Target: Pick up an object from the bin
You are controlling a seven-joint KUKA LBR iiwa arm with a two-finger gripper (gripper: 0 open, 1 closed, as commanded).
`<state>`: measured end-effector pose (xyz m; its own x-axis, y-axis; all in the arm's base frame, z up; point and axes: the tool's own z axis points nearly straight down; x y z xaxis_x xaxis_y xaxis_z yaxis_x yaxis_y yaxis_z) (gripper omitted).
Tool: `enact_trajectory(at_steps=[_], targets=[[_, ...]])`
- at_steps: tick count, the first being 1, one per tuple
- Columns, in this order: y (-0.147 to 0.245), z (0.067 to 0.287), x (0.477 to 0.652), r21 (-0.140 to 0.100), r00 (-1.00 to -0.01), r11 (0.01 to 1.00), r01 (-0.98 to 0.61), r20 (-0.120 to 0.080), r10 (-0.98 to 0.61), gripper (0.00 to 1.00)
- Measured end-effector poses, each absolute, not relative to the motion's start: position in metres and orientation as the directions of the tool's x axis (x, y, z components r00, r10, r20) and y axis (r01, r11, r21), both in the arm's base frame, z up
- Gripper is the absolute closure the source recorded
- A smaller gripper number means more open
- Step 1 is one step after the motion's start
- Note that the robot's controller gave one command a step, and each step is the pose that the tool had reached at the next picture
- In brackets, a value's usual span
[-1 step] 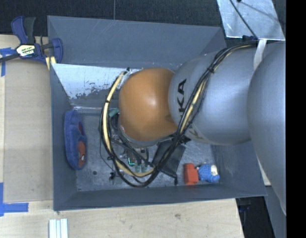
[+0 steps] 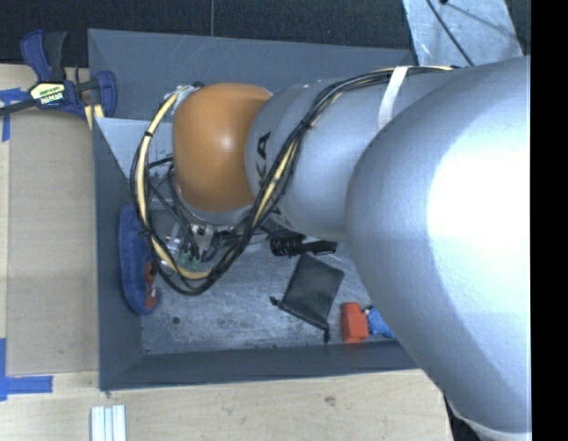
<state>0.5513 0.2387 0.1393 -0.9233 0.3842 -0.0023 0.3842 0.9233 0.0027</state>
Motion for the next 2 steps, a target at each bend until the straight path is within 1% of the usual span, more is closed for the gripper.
enact_trajectory(at_steps=[1, 2], targets=[[0.213, 0.103, 0.554, -0.003, -0.911, 0.911, 0.413, 0.001, 0.413, 0.00], [0.236, 0.119, 0.596, 0.003, -0.973, 0.973, 0.230, -0.005, 0.230, 0.00]])
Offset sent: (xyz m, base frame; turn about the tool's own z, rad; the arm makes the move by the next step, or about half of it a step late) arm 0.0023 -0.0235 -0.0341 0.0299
